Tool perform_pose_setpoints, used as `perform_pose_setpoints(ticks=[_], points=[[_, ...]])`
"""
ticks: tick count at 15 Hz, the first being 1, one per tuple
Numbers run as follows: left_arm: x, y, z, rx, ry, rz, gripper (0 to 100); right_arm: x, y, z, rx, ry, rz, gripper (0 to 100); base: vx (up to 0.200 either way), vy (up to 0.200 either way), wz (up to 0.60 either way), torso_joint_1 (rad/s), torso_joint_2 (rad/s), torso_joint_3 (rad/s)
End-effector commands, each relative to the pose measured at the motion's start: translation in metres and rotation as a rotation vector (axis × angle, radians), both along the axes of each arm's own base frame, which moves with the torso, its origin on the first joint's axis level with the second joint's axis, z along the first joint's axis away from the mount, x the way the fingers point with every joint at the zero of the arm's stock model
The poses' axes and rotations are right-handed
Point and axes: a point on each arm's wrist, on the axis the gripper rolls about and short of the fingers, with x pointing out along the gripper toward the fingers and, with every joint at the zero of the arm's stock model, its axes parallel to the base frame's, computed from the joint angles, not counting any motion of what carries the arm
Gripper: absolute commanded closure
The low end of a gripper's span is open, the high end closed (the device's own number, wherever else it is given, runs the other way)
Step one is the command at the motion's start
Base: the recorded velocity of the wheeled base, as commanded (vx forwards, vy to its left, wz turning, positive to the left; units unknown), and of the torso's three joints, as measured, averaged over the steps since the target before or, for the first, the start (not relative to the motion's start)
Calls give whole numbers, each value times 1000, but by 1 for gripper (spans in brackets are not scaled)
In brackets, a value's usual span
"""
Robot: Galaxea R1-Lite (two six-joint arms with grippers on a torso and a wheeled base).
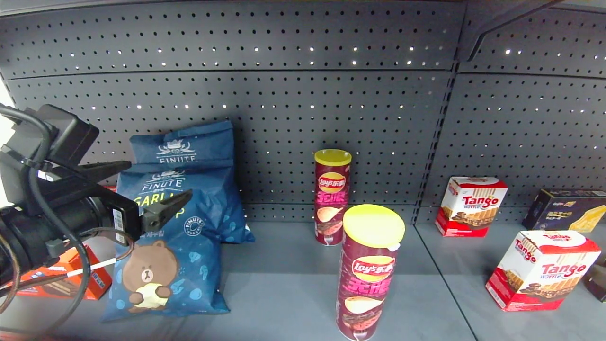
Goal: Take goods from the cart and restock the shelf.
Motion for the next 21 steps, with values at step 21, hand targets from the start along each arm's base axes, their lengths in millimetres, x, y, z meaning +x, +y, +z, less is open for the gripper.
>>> perform_pose_setpoints(ticks=[21], points=[[3,-2,1,41,-8,-13,0,73,85,-77,-283,353,64,0,0,0,0,0,0,0]])
